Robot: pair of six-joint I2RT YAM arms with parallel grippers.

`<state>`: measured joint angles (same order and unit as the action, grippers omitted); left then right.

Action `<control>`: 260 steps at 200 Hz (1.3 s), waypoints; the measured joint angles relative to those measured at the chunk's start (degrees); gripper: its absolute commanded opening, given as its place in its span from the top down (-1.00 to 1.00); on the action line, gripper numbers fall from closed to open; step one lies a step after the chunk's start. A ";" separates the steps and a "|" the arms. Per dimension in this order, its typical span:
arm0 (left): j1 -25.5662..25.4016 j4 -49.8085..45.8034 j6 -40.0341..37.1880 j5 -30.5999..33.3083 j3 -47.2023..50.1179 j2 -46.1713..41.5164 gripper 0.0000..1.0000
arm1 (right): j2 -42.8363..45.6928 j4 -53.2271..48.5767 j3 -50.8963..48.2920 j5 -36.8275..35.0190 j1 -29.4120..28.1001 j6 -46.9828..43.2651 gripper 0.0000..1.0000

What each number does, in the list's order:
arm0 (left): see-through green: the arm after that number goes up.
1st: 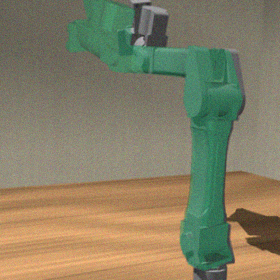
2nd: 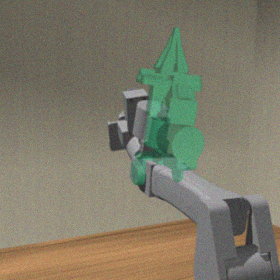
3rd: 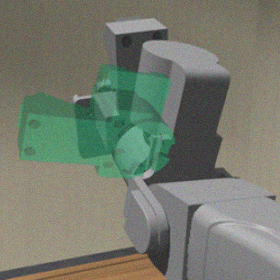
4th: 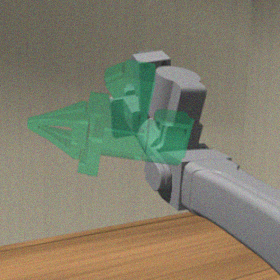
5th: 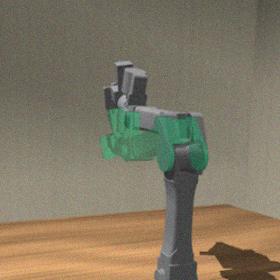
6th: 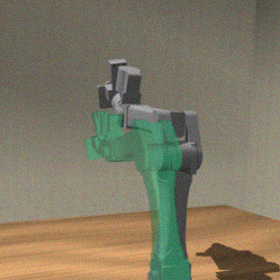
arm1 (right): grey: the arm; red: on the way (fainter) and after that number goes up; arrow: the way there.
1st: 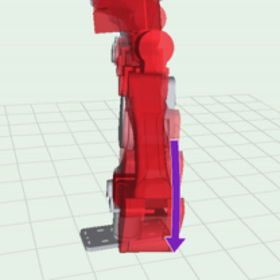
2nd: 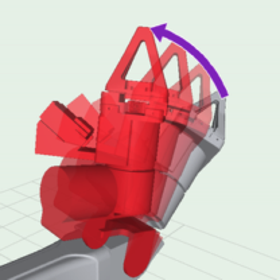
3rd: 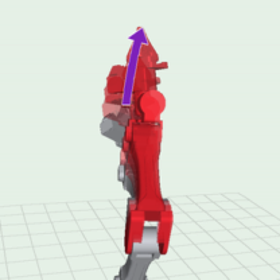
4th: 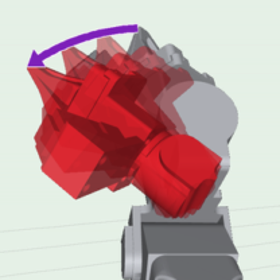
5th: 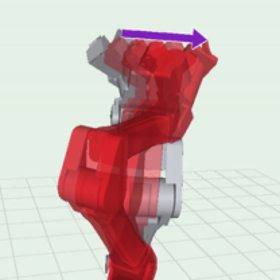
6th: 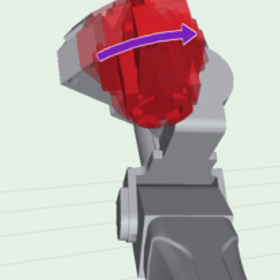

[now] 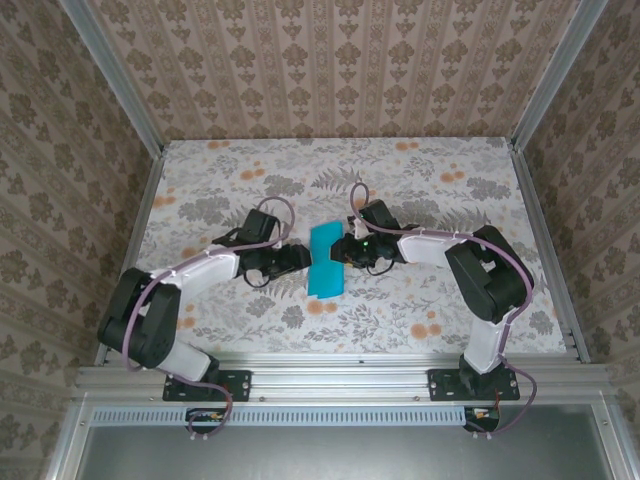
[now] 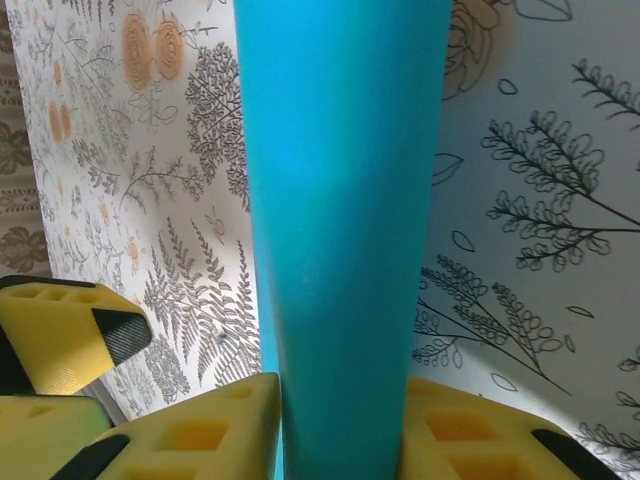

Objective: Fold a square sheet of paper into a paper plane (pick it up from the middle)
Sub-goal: Fold the square sheet of paper in half at the center of the table.

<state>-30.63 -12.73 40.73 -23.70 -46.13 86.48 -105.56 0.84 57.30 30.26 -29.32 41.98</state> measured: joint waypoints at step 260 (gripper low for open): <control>-7.96 4.76 2.25 1.90 -8.66 15.72 0.18 | 4.20 -3.87 -4.79 -4.61 2.82 -6.51 -0.11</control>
<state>-38.59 -7.97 42.98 -21.80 -54.78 102.19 -101.36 -3.03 52.51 25.65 -26.50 35.46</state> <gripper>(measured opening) 0.407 0.562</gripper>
